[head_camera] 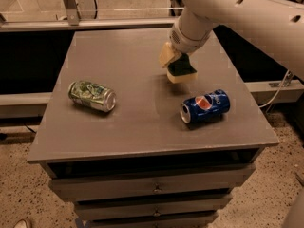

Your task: Move sponge near pepsi can

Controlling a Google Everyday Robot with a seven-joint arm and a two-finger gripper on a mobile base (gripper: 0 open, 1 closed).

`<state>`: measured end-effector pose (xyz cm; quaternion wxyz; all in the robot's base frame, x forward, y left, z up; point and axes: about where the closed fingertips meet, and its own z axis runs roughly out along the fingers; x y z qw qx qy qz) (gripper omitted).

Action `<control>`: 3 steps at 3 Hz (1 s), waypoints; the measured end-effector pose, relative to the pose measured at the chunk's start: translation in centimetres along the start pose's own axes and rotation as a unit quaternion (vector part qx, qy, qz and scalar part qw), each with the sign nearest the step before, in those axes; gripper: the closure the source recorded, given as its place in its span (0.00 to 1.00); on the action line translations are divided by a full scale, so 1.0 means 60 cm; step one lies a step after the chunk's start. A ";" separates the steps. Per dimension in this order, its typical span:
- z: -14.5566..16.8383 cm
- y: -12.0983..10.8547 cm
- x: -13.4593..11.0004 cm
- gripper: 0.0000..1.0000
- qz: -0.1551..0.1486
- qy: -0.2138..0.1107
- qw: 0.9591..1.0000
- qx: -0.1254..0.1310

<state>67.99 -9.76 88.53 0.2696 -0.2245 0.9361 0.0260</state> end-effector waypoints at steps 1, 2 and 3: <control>0.004 0.001 0.020 1.00 0.011 0.000 1.000 -0.004; 0.006 0.001 0.040 0.85 0.023 0.000 1.000 -0.008; 0.009 0.003 0.054 0.62 0.031 0.001 0.999 -0.013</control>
Offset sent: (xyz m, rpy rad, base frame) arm -0.0262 -0.0166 -0.0240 0.0543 0.0250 -0.0530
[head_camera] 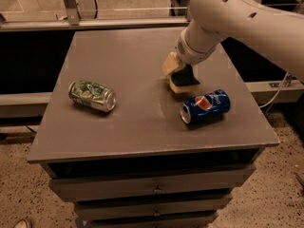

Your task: Move sponge near pepsi can

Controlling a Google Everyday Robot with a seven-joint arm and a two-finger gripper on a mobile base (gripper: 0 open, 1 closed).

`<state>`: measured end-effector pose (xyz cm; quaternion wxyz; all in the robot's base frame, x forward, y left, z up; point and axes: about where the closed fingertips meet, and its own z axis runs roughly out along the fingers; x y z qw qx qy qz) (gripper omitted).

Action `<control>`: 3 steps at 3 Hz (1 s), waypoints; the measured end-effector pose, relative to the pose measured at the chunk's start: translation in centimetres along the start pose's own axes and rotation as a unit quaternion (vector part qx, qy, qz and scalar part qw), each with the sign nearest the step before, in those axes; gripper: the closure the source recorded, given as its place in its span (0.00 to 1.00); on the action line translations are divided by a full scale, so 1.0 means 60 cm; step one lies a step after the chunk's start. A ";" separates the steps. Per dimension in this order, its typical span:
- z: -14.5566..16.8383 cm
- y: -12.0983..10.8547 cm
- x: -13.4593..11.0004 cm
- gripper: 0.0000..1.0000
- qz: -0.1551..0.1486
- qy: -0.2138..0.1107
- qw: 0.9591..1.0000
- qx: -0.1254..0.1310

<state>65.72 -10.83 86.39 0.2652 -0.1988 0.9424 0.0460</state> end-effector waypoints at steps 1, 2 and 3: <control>0.002 0.000 0.009 0.38 0.006 0.001 1.000 -0.002; 0.003 0.000 0.017 0.15 0.011 0.003 1.000 -0.003; 0.002 -0.001 0.025 0.00 0.016 0.005 1.000 -0.002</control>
Offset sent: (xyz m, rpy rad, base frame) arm -0.0104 -0.0083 -0.0102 0.0186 0.0176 -0.0313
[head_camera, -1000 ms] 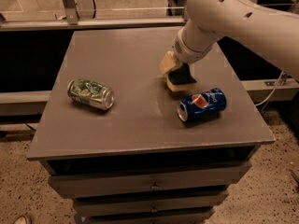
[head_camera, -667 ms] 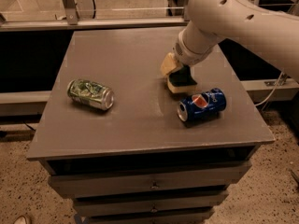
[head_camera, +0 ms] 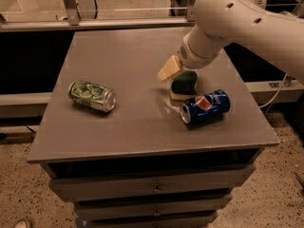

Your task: Move sponge near pepsi can

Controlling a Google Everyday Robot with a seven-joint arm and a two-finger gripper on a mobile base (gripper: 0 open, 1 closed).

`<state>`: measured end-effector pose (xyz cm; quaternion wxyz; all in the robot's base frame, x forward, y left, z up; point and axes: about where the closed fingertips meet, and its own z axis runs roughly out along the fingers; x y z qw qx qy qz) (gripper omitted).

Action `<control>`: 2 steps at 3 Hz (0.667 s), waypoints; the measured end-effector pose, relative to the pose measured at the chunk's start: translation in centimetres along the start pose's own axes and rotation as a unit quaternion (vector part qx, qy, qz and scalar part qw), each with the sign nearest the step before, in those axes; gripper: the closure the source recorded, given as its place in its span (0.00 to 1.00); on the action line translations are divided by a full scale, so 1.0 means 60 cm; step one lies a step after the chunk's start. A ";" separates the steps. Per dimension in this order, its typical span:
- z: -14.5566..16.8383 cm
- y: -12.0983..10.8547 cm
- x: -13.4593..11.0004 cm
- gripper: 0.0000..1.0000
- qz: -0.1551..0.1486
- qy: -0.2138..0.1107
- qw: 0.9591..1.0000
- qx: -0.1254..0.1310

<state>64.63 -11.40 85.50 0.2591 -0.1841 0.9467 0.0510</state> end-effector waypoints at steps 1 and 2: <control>-0.003 -0.002 0.009 0.00 0.006 0.003 1.000 0.002; -0.013 -0.008 0.013 0.00 0.013 -0.007 1.000 0.007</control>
Offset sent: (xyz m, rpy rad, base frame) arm -0.0113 -0.0179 0.0087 0.0169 -0.0403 -0.0535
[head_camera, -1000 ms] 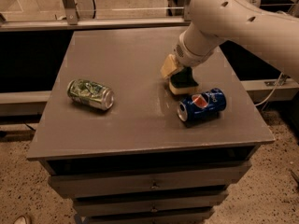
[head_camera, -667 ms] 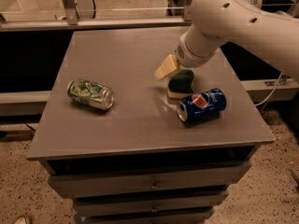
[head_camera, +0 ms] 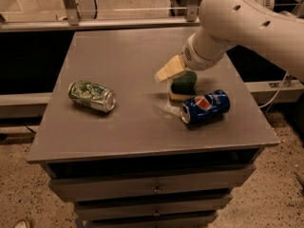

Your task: Move sponge near pepsi can

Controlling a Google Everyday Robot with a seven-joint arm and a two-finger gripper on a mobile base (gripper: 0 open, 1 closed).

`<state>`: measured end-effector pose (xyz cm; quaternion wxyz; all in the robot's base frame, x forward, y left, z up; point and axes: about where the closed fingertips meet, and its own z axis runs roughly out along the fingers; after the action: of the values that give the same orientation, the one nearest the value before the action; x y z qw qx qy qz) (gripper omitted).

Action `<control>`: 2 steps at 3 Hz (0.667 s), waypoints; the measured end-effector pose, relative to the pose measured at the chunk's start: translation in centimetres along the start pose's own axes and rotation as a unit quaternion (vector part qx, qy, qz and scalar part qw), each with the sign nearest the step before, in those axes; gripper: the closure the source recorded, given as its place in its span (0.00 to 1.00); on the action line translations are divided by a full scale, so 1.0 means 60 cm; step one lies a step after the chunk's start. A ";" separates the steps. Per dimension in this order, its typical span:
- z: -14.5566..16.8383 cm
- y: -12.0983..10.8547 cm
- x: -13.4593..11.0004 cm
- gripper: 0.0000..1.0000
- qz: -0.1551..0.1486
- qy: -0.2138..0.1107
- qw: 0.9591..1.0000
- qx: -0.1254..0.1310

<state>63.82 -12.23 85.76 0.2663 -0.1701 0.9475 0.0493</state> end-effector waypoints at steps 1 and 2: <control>-0.022 -0.023 0.005 0.00 0.014 -0.040 0.999 -0.006; -0.077 -0.083 0.004 0.00 0.037 -0.128 0.991 -0.009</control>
Offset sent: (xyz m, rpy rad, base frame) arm 0.0023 -0.1273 0.1049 0.2914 -0.5550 -0.1161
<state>63.08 -17.84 89.58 0.3817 -0.1299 0.9108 0.0890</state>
